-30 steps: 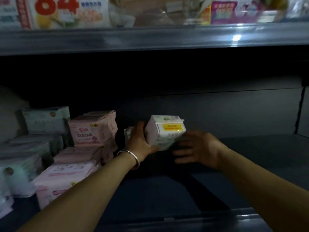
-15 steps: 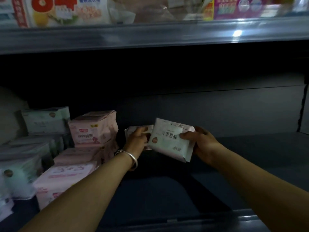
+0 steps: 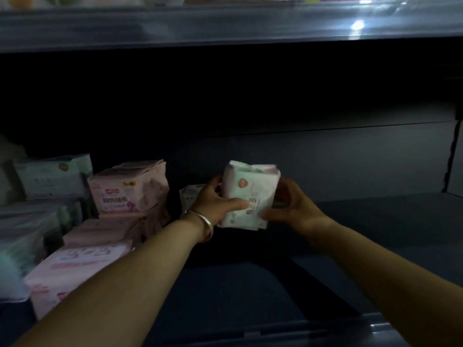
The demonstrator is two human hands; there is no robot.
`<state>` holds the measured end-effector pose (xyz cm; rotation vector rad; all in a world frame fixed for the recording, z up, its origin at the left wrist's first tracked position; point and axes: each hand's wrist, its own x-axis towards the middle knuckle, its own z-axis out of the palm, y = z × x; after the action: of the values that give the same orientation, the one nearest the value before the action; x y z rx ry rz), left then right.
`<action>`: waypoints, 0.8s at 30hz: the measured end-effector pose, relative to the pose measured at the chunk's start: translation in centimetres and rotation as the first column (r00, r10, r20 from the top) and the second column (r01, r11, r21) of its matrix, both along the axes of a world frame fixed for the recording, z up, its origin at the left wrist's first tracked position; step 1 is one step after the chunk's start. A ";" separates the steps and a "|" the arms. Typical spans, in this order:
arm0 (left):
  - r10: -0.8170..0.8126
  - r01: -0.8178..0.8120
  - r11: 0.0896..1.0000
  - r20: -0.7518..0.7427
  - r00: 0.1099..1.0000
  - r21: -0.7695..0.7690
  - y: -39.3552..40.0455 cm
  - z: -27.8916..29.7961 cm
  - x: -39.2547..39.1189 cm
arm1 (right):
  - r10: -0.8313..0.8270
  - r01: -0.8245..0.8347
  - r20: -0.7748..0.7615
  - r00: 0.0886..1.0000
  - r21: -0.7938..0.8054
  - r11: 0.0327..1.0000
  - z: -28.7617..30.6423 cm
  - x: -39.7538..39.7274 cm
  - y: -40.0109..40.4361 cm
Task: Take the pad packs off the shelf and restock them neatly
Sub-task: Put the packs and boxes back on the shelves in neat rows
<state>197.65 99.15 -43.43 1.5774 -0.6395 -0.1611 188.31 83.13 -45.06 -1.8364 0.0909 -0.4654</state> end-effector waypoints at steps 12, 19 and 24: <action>-0.074 -0.105 0.921 0.432 0.899 0.376 -1.0 -0.3 2.6 | -0.178 0.196 0.090 0.980 -0.273 0.942 -0.1 2.0 -1.7; 0.185 -0.482 0.636 0.488 0.853 0.603 0.5 -3.3 6.5 | -0.212 0.191 -0.108 0.971 -0.177 0.965 -1.6 6.0 -3.9; 0.155 -0.468 0.601 0.480 0.864 0.648 0.0 -4.2 8.0 | -0.288 0.257 -0.147 0.946 -0.199 0.946 -1.9 8.8 -3.7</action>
<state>205.66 99.11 -47.66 2.5658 -0.5963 0.1968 197.15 79.43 -47.01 -2.0487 0.4423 -0.5181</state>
